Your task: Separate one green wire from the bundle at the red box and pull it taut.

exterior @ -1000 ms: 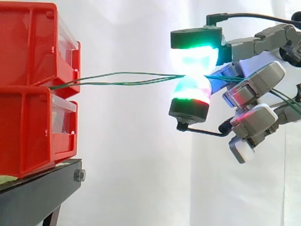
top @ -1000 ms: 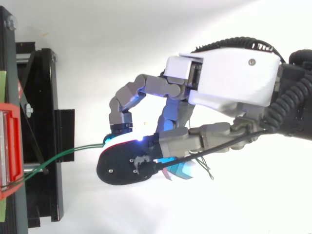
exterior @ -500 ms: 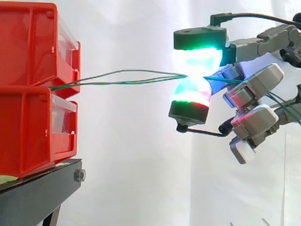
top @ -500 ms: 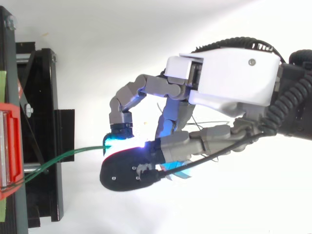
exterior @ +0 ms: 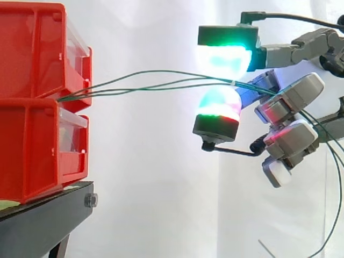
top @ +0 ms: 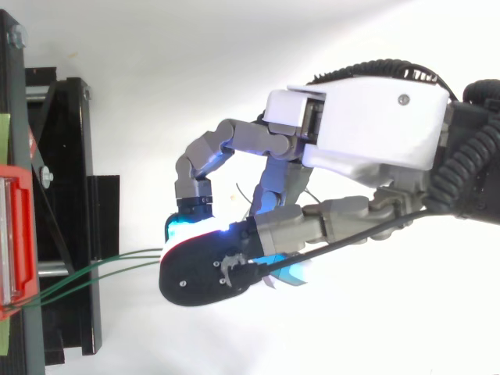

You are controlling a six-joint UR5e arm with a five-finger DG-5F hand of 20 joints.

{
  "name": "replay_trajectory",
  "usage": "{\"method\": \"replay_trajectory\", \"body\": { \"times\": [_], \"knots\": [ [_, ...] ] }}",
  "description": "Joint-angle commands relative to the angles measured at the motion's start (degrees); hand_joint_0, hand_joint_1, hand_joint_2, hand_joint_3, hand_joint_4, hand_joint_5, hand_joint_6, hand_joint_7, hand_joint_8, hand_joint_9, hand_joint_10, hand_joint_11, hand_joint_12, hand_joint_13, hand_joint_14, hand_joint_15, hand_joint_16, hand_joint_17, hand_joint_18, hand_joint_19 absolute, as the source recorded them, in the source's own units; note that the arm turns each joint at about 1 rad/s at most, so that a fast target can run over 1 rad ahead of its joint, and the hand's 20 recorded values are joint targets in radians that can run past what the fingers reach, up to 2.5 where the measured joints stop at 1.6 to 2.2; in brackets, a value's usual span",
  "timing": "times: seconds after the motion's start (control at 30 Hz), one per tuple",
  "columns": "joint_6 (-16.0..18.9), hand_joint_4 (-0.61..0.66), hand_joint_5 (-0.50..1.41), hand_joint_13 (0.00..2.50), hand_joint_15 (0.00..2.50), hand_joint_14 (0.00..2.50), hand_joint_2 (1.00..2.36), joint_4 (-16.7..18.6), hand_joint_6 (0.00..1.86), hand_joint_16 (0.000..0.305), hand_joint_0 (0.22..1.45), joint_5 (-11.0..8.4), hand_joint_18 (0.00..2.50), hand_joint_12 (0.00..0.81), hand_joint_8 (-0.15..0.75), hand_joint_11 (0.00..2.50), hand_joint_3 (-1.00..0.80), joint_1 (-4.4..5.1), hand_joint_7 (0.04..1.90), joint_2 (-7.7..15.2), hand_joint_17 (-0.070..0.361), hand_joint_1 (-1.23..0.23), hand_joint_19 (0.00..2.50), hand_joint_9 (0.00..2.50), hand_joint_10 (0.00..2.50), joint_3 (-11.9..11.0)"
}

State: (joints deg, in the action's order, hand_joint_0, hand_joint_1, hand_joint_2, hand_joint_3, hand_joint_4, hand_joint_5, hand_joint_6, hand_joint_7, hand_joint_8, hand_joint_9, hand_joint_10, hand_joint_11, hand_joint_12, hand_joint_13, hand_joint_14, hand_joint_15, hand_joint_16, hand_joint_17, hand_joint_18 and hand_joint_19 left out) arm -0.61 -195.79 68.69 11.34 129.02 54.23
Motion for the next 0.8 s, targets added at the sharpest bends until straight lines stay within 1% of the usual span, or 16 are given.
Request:
{"method": "replay_trajectory", "body": {
  "times": [0.0, 0.17, 0.3, 0.33, 0.47, 0.53, 0.63, 0.7, 0.77],
  "knots": [
    [0.0, 0.11, -0.13, 1.32, 0.96, 0.03, 1.01, 0.2, 0.87, 0.056, 0.60, -0.05, 0.84, 0.379, 0.267, 1.50, -0.25, 0.00, 1.09, 0.0, 0.127, -0.63, 0.69, 1.57, 0.02, 0.0],
    [0.0, 0.10, -0.13, 1.32, 0.95, 0.03, 1.01, 0.2, 0.88, 0.059, 0.61, -0.05, 0.86, 0.392, 0.289, 1.49, -0.16, 0.00, 1.08, 0.0, 0.134, -0.72, 0.67, 1.55, 0.01, 0.0],
    [-0.1, 0.09, -0.14, 1.30, 0.95, 0.03, 1.02, 0.2, 0.89, 0.059, 0.62, -0.05, 0.85, 0.395, 0.290, 1.49, -0.14, 0.00, 1.05, 0.0, 0.132, -0.75, 0.67, 1.53, 0.01, 0.0],
    [-0.1, 0.08, -0.14, 1.29, 0.95, 0.03, 1.02, 0.2, 0.90, 0.058, 0.62, -0.05, 0.85, 0.385, 0.280, 1.50, -0.14, 0.00, 1.03, 0.0, 0.131, -0.76, 0.67, 1.52, 0.01, 0.0],
    [-0.1, 0.05, -0.15, 1.26, 0.96, 0.03, 1.02, 0.2, 0.90, 0.054, 0.64, -0.05, 0.80, 0.363, 0.256, 1.52, -0.19, 0.00, 1.05, 0.0, 0.120, -0.82, 0.67, 1.48, 0.01, 0.0],
    [-0.1, 0.05, -0.15, 1.24, 0.97, 0.03, 1.02, 0.2, 0.90, 0.051, 0.65, -0.05, 0.78, 0.349, 0.247, 1.53, -0.23, 0.00, 1.03, 0.0, 0.116, -0.84, 0.67, 1.47, 0.02, 0.0],
    [-0.1, 0.05, -0.15, 1.24, 0.97, 0.03, 1.01, 0.2, 0.90, 0.051, 0.66, -0.05, 0.77, 0.349, 0.248, 1.52, -0.30, 0.00, 1.01, 0.0, 0.114, -0.87, 0.68, 1.47, 0.02, 0.0],
    [-0.1, 0.05, -0.15, 1.24, 0.97, 0.03, 1.01, 0.2, 0.90, 0.050, 0.68, -0.05, 0.77, 0.348, 0.252, 1.52, -0.38, 0.09, 1.03, 0.0, 0.113, -0.90, 0.67, 1.46, 0.02, 0.0],
    [-0.1, 0.06, -0.15, 1.23, 0.95, 0.03, 1.01, 0.2, 0.90, 0.050, 0.69, -0.05, 0.77, 0.348, 0.248, 1.50, -0.43, 0.00, 1.02, 0.0, 0.113, -0.90, 0.67, 1.46, 0.02, 0.0]
  ]
}}
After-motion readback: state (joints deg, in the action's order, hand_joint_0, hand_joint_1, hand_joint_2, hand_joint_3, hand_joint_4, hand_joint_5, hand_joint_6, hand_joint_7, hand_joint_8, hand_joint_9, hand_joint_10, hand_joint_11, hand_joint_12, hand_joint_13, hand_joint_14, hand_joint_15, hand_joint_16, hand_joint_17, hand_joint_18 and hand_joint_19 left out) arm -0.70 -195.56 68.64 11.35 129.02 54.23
